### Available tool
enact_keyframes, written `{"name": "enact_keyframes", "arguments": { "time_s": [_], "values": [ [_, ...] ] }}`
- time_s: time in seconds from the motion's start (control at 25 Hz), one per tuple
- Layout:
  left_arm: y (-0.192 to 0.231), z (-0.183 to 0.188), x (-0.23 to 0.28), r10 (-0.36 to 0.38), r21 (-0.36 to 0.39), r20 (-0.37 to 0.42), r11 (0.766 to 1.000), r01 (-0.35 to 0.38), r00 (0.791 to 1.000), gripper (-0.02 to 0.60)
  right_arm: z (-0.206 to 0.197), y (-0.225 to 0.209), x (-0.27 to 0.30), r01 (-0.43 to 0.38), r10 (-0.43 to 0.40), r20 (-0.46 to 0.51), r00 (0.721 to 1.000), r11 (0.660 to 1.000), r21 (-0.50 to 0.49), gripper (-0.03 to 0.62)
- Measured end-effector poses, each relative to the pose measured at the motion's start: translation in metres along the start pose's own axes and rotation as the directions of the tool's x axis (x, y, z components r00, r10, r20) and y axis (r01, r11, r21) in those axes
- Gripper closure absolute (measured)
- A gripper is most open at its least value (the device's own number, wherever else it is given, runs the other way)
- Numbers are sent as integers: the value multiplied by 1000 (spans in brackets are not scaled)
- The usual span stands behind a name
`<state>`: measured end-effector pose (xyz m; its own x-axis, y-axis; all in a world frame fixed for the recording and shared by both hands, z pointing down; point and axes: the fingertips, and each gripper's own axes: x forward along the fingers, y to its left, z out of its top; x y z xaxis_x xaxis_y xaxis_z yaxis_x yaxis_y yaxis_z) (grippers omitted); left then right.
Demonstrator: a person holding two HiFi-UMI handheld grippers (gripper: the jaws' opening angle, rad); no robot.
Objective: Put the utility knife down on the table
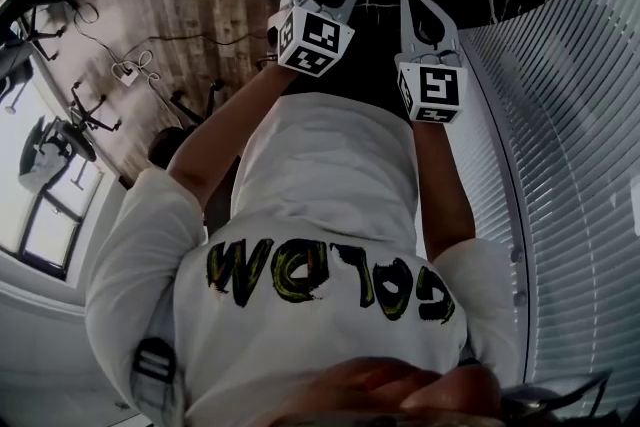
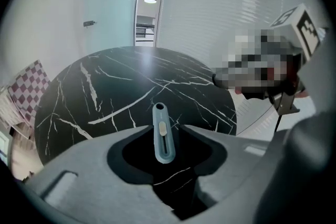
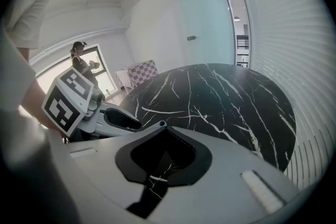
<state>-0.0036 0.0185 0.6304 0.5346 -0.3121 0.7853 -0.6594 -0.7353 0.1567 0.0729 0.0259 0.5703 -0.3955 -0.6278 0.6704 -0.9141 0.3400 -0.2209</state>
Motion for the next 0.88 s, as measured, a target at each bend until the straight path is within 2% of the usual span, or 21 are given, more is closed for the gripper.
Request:
{"name": "enact_keyframes", "arguments": {
  "time_s": [0.24, 0.52, 0.6, 0.68, 0.72, 0.88],
  "values": [
    [3, 39, -28, 24, 8, 79, 1000, -25, 997, 439, 33, 1, -19, 3, 0, 60, 998, 999, -46, 592],
    [-15, 83, -72, -11, -16, 221, 1000, 15, 975, 476, 67, 21, -48, -50, 66, 154, 986, 993, -106, 592],
    [-21, 98, -90, -14, -6, 279, 1000, 16, 960, 491, 77, 27, -60, -52, 72, 182, 981, 992, -115, 592],
    [-20, 119, -105, -7, 6, 356, 1000, 6, 934, 553, 93, 28, -66, -46, 74, 222, 972, 991, -127, 592],
    [-21, 128, -112, -6, 8, 385, 1000, 3, 923, 561, 100, 28, -70, -43, 74, 239, 968, 990, -131, 592],
    [-27, 146, -134, -15, 20, 436, 1000, 7, 900, 575, 118, 36, -88, -43, 78, 281, 956, 991, -129, 592]
  ]
}}
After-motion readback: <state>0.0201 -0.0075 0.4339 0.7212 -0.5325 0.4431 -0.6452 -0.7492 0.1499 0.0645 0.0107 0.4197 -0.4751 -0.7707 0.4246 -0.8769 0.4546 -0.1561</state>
